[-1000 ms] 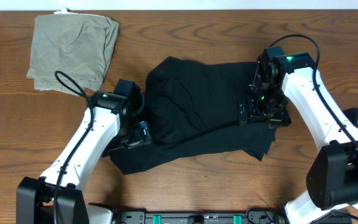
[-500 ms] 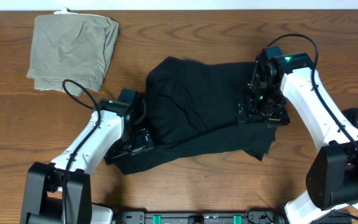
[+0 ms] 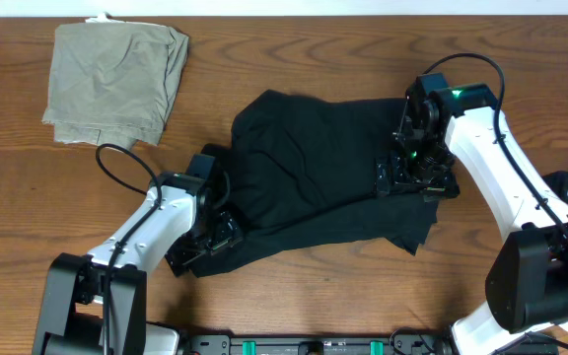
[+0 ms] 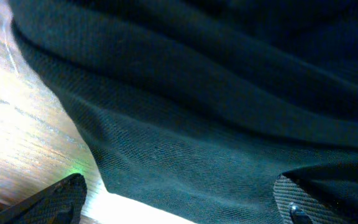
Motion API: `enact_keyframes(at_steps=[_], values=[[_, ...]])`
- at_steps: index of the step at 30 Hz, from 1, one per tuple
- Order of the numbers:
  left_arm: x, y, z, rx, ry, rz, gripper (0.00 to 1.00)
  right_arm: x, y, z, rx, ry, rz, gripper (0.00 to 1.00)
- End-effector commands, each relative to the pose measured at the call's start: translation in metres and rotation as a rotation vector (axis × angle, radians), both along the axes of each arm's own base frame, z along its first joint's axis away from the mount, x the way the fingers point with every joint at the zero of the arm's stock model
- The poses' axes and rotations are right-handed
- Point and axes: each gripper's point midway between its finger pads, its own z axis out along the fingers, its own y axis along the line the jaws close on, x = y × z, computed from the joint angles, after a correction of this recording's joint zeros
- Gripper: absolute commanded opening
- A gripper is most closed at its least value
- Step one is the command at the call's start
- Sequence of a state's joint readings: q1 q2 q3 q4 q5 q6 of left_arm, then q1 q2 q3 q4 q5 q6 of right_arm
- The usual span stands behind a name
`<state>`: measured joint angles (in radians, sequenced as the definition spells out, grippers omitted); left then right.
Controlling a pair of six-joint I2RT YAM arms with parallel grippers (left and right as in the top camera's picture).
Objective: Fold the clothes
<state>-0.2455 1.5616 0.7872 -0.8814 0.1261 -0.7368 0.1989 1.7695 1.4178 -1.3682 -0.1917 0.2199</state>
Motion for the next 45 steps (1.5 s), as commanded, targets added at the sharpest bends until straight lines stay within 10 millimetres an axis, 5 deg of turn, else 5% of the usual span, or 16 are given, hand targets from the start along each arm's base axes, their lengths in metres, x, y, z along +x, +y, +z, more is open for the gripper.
enact_keyframes(at_steps=[1, 10, 16, 23, 25, 36, 45], values=[[-0.008, 0.003, -0.006, 0.02, 0.025, 0.063, 0.97, -0.001, 0.003, 0.004, 0.008, -0.01, 0.0, 0.98], [-0.012, -0.007, -0.014, -0.041, 0.028, 0.091, 0.89, 0.0, 0.005, 0.004, 0.01, -0.018, 0.001, 0.98], [-0.009, -0.007, -0.014, -0.051, 0.015, 0.056, 0.61, 0.0, 0.005, 0.004, 0.01, -0.018, 0.0, 0.98], [-0.012, -0.007, -0.011, -0.051, 0.031, 0.031, 0.11, 0.0, 0.005, 0.004, 0.01, -0.017, 0.0, 0.98], [-0.012, -0.007, -0.005, -0.05, 0.042, 0.019, 0.06, 0.0, 0.005, 0.004, 0.01, -0.016, 0.0, 0.98], [0.014, 0.011, 0.066, 0.061, 0.008, -0.099, 0.07, -0.004, 0.004, 0.004, 0.006, 0.0, 0.0, 0.98], [0.071, -0.003, 0.067, 0.016, -0.224, -0.1, 0.08, -0.033, 0.0, 0.003, -0.019, 0.115, 0.007, 0.95]])
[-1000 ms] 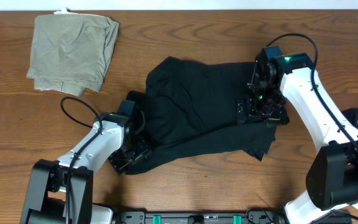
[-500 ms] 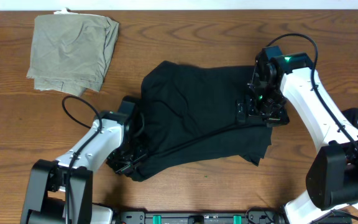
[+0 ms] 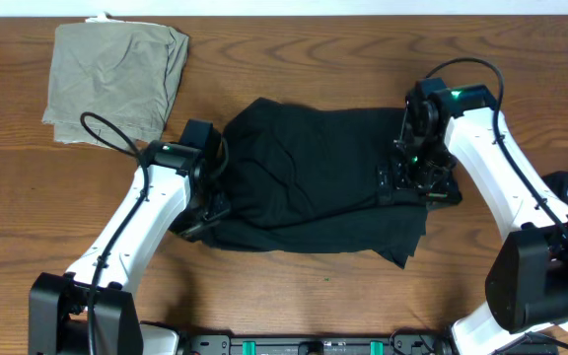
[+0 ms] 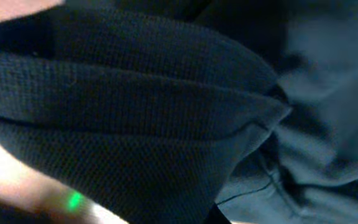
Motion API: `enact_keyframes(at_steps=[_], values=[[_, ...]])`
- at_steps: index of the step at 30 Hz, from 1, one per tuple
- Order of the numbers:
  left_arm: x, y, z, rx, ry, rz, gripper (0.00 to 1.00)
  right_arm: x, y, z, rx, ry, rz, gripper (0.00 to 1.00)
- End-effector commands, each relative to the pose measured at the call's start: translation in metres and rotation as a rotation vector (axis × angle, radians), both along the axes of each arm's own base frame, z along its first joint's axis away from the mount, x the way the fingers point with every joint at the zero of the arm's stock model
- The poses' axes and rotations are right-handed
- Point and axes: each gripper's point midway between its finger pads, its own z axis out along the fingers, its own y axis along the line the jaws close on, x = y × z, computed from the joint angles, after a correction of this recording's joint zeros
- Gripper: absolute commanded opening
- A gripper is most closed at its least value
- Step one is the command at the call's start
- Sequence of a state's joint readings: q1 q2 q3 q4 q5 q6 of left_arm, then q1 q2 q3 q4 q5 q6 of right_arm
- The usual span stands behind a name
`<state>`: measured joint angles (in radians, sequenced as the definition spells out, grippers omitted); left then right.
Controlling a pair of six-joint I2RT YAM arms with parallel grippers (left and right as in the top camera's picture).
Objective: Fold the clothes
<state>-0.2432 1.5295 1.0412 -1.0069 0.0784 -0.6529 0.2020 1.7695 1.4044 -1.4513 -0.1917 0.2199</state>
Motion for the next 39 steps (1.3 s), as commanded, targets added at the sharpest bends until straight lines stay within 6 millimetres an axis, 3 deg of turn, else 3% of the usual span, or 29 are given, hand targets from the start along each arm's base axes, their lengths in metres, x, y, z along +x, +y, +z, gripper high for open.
enact_keyframes(at_steps=[1, 6, 7, 8, 9, 10, 17, 20, 26, 34, 39], values=[[0.017, 0.002, 0.005, 0.012, -0.071, -0.011, 0.09, -0.014, 0.004, 0.001, -0.003, 0.034, 0.009, 0.95], [0.023, 0.008, 0.005, 0.026, -0.094, 0.005, 0.36, -0.041, 0.018, -0.006, 0.004, 0.104, 0.065, 0.89], [0.024, 0.011, 0.005, 0.034, -0.095, 0.011, 0.47, -0.046, 0.024, -0.008, 0.021, 0.11, 0.072, 0.88], [0.024, 0.013, 0.005, 0.037, -0.095, 0.016, 0.74, -0.052, 0.032, -0.012, 0.041, 0.115, 0.073, 0.88], [0.024, 0.015, 0.005, 0.038, -0.095, 0.022, 0.89, -0.055, 0.036, -0.016, 0.048, 0.115, 0.063, 0.88], [0.024, 0.016, 0.005, 0.039, -0.094, 0.027, 0.94, -0.06, 0.04, -0.021, 0.049, 0.116, 0.047, 0.88], [0.014, 0.024, 0.005, 0.056, -0.051, 0.042, 1.0, -0.091, 0.04, -0.052, -0.021, 0.124, -0.11, 0.9], [0.014, 0.024, 0.005, 0.056, -0.049, 0.042, 0.98, -0.098, 0.035, -0.06, -0.039, 0.111, -0.181, 0.92], [0.014, 0.024, 0.005, 0.056, -0.05, 0.044, 0.98, -0.099, 0.028, -0.073, -0.075, 0.058, -0.299, 0.99], [0.013, 0.024, 0.004, 0.056, -0.048, 0.043, 0.98, -0.097, 0.029, -0.093, -0.06, 0.028, -0.356, 0.99], [0.013, 0.024, 0.004, 0.056, -0.048, 0.043, 0.98, -0.093, 0.03, -0.097, -0.046, 0.007, -0.358, 0.91]])
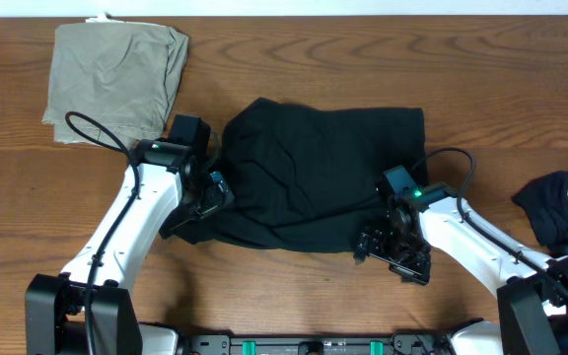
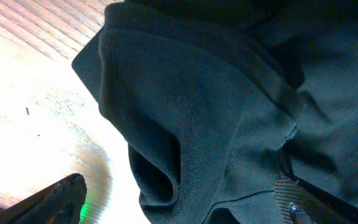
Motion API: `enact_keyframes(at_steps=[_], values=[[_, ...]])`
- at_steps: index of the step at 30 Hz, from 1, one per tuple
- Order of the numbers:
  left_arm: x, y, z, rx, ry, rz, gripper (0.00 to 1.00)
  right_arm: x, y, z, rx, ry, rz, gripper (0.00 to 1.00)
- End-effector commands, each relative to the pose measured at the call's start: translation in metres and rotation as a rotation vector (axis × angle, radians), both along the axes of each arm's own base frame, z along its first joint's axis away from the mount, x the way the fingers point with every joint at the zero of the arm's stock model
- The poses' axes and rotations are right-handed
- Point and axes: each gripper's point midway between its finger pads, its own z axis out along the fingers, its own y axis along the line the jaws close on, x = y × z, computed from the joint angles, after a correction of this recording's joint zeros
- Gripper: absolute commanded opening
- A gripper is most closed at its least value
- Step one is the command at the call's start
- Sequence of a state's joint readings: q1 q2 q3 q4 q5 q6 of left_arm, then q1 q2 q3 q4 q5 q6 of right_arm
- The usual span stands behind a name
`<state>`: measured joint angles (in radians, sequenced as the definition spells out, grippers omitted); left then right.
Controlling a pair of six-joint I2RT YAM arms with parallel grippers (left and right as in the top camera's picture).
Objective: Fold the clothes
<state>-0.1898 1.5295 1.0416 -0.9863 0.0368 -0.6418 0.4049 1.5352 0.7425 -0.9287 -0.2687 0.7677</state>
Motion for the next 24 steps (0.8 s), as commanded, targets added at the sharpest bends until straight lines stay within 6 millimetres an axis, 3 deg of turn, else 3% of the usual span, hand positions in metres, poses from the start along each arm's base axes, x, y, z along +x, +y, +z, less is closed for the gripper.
enact_keyframes(at_steps=[1, 7, 16, 24], values=[[0.004, 0.005, 0.004, 0.02, -0.018, 0.0, 0.98, 0.003, -0.001, 0.0, -0.01, -0.019, -0.023, 0.88], [0.003, 0.005, 0.004, 0.021, -0.014, 0.0, 0.98, 0.009, -0.004, -0.002, -0.029, -0.044, -0.028, 0.76], [0.002, 0.005, 0.004, 0.022, -0.011, 0.0, 0.98, 0.008, -0.021, -0.003, -0.116, -0.019, -0.147, 0.76], [-0.001, 0.006, 0.004, 0.024, 0.003, -0.011, 0.98, 0.023, -0.027, 0.007, -0.087, -0.077, -0.255, 0.75]])
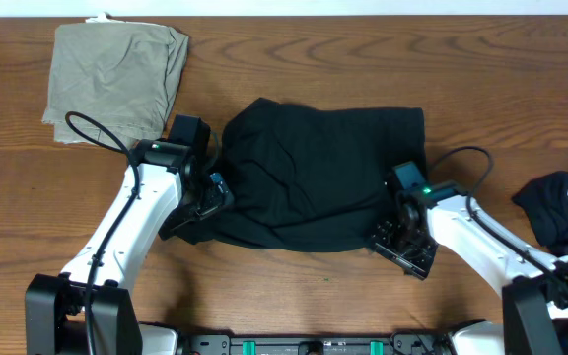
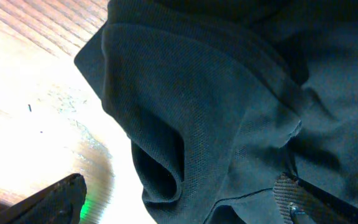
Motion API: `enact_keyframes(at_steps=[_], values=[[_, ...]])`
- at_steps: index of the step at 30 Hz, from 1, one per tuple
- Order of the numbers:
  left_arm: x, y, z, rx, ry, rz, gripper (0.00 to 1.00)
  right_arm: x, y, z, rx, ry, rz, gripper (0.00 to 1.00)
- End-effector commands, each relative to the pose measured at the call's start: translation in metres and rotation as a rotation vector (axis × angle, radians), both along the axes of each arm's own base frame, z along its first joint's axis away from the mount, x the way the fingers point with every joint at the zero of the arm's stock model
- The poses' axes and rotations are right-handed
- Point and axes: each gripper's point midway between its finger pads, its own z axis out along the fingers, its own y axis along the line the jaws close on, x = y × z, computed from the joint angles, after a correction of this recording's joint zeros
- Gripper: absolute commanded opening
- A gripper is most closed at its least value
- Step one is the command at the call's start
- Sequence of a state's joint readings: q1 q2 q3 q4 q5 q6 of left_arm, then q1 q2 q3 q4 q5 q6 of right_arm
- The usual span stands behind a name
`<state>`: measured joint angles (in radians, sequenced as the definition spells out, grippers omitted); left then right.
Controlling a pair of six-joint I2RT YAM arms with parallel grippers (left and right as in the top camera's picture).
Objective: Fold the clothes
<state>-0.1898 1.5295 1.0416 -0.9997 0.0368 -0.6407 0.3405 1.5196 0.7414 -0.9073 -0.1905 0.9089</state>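
A black garment (image 1: 319,173) lies mid-table as a rough rectangle with soft creases. My left gripper (image 1: 197,205) is at its left edge. In the left wrist view the left gripper (image 2: 179,190) is open, its fingers (image 2: 48,202) wide apart, and a loose rolled fold of the black cloth (image 2: 185,124) lies between them, not pinched. My right gripper (image 1: 402,247) is low at the garment's front right corner; the overhead view does not show how its jaws stand.
A folded khaki cloth (image 1: 116,74) lies at the back left. Another dark garment (image 1: 560,207) and something white sit at the right edge. The wooden table (image 1: 294,49) shows bare around the black garment.
My right gripper has shifted a little to the right along the garment's front right corner. The left gripper and the garment's outline look unchanged.
At first the garment lay spread on a slant, left gripper open at its front left corner, right gripper at its right edge. Then the left side was drawn in, cloth filling the left wrist view. By now it is a compact rectangle, left gripper open, right gripper at the front corner.
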Motion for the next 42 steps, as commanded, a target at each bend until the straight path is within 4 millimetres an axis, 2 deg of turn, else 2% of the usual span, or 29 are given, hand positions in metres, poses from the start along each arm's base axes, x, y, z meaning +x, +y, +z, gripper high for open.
enact_keyframes(at_steps=[1, 7, 10, 13, 19, 26, 35, 42], values=[[0.002, 0.005, 0.004, 0.022, -0.009, -0.011, 0.98, 0.008, -0.008, 0.014, 0.006, -0.062, -0.077, 0.75], [0.001, 0.005, 0.004, 0.022, -0.008, -0.01, 0.98, 0.019, -0.026, 0.051, 0.011, -0.233, -0.14, 0.76], [0.002, 0.005, 0.004, 0.022, -0.011, -0.01, 0.98, 0.011, -0.033, 0.064, -0.004, -0.273, -0.146, 0.76], [0.002, 0.005, 0.004, 0.021, -0.012, -0.009, 0.98, 0.001, -0.035, 0.067, -0.014, -0.244, -0.19, 0.76], [0.002, 0.005, 0.004, 0.021, -0.011, -0.009, 0.98, -0.013, -0.048, 0.048, -0.091, -0.185, -0.347, 0.75], [0.002, 0.005, 0.004, 0.021, -0.011, -0.009, 0.98, -0.015, -0.047, 0.024, -0.086, -0.185, -0.459, 0.72], [0.002, 0.005, 0.004, 0.021, -0.011, -0.009, 0.98, 0.001, -0.044, 0.02, -0.068, -0.228, -0.473, 0.67], [0.002, 0.005, 0.004, 0.021, -0.011, -0.009, 0.98, -0.002, -0.043, 0.002, -0.096, -0.146, -0.495, 0.67]])
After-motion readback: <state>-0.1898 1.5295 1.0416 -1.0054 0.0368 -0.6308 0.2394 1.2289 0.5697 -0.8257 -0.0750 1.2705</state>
